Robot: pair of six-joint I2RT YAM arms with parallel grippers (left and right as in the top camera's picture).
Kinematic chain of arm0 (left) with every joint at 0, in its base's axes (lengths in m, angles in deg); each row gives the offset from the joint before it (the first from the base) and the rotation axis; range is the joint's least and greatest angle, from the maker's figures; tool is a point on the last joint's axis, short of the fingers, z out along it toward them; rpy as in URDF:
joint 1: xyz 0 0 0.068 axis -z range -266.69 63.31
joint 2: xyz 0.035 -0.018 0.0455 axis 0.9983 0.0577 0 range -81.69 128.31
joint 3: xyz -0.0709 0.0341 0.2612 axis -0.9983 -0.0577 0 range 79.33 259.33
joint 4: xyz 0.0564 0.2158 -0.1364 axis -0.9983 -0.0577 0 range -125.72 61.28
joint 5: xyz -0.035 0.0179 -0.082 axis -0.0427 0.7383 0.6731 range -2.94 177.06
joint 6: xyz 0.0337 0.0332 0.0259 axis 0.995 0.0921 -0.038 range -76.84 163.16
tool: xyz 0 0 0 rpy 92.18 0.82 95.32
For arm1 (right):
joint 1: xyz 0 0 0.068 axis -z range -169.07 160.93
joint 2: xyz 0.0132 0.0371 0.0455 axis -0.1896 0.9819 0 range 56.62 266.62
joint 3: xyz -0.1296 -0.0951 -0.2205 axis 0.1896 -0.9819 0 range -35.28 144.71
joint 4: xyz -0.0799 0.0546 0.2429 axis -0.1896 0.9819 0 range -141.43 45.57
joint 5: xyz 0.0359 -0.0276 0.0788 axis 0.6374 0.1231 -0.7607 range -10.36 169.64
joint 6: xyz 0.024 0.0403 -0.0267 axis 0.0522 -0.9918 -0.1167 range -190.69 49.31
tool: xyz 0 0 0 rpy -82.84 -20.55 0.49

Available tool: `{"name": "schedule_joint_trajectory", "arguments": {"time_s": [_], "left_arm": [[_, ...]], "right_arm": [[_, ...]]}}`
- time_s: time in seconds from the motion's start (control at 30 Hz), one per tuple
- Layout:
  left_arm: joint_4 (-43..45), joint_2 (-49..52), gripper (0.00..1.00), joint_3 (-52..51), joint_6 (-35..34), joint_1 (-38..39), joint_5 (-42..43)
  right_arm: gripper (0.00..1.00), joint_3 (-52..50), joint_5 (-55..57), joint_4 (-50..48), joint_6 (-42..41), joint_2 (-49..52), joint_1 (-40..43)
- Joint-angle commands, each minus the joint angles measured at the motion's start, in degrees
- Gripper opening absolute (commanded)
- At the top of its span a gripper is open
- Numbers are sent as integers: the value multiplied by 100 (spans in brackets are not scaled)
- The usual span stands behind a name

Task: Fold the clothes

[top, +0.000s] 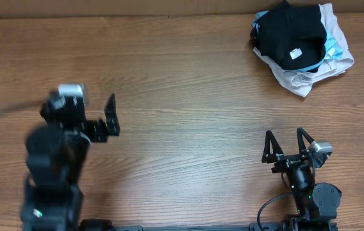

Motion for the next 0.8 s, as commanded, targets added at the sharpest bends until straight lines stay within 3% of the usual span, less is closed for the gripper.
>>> {"name": "schedule_joint_trajectory", "arguments": {"time_s": [0.0, 0.13, 0.33, 0.5, 0.77], "left_arm": [[990, -1099, 100, -1626, -26, -15, 22], [2063, -2157, 100, -3147, -48, -15, 114], [2702, -3392, 100, -4409, -66, -15, 66], [2437, -4019, 100, -4811, 170, -50, -22], [1926, -4019, 100, -4811, 232, -343, 94]], "right_arm": [[100, -61, 39, -35, -11, -68, -26], [100, -61, 39, -35, -11, -68, -26], [100, -61, 39, -35, -11, -68, -26], [100, -61, 39, -35, -11, -68, -26], [100, -61, 39, -35, -11, -68, -26]]}}
